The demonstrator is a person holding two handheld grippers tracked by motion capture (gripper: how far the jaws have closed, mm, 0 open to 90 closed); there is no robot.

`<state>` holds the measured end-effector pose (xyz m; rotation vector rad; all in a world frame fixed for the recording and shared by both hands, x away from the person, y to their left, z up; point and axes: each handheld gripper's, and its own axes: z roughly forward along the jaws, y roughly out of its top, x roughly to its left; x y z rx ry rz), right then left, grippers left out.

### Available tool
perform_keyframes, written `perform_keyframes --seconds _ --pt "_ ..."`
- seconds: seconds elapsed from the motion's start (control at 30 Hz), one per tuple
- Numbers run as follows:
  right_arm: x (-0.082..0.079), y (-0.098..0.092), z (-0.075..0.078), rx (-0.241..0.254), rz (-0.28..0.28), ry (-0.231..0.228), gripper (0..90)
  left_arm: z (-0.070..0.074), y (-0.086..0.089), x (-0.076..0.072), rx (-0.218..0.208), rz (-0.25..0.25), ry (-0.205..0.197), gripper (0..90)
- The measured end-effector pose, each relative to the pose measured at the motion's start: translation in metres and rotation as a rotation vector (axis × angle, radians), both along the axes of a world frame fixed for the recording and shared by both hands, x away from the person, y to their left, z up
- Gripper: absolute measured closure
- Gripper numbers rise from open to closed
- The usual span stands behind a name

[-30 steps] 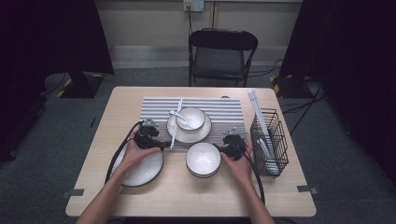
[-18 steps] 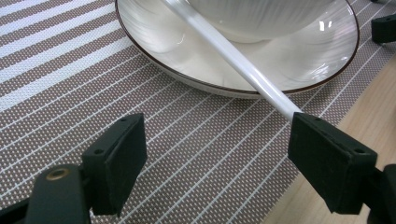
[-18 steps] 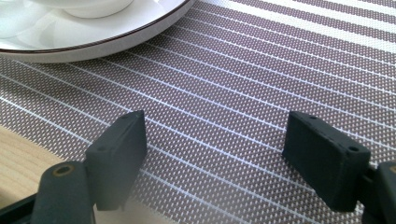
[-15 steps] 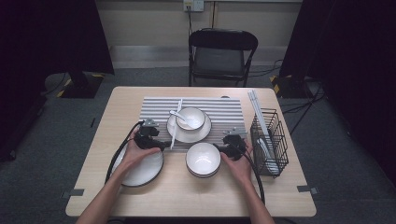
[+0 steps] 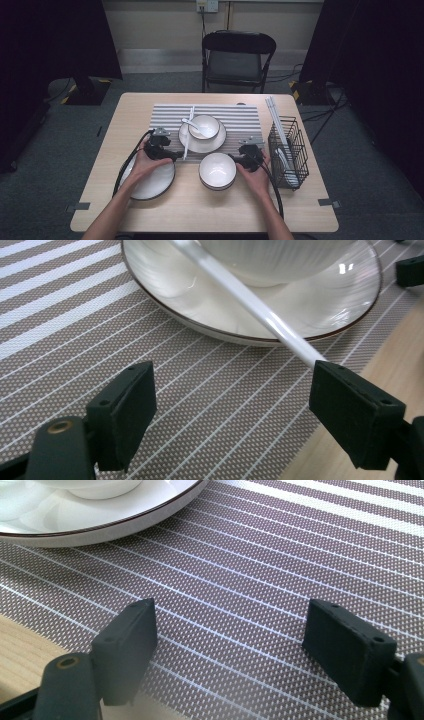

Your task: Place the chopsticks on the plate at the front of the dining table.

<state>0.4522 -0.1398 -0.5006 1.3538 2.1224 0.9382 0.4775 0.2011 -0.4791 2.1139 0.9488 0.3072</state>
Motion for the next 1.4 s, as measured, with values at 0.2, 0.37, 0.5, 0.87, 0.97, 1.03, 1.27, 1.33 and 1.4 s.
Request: perform_keyframes --seconds 0.2,0.37,0.5,0.87,0.97,1.03,1.27,1.33,1.4 --pt "0.0 0.0 0.0 -0.001 0.001 -0.001 21.0 0.0 -0.002 0.0 0.022 -0.012 0.002 18.4" --pt "0.0 0.0 0.0 0.0 0.0 0.0 21.0 -0.001 -0.001 0.0 0.022 -0.003 0.004 18.5" --pt "0.0 0.0 0.0 0.0 0.001 -0.001 21.0 0.002 0.003 -0.001 0.026 -0.009 -0.01 18.4" --pt "0.0 0.0 0.0 0.0 0.0 0.0 21.0 0.012 0.005 -0.011 0.012 -0.029 0.0 16.4" --pt "0.0 0.0 0.0 0.0 0.001 -0.001 21.0 0.014 0.004 -0.014 0.003 -0.046 0.011 16.4" --pt "0.0 0.0 0.0 0.0 0.001 -0.001 21.0 0.014 0.004 -0.016 0.017 -0.068 0.02 16.4" --pt "0.0 0.0 0.0 0.0 0.0 0.0 21.0 0.008 0.002 -0.018 0.022 -0.061 0.022 16.5" --pt "0.0 0.0 0.0 0.0 0.001 -0.001 21.0 0.008 0.001 -0.019 0.019 -0.059 0.025 16.5" --pt "0.0 0.0 0.0 -0.001 0.001 -0.001 21.0 0.008 0.0 -0.019 0.022 -0.064 0.028 16.5"
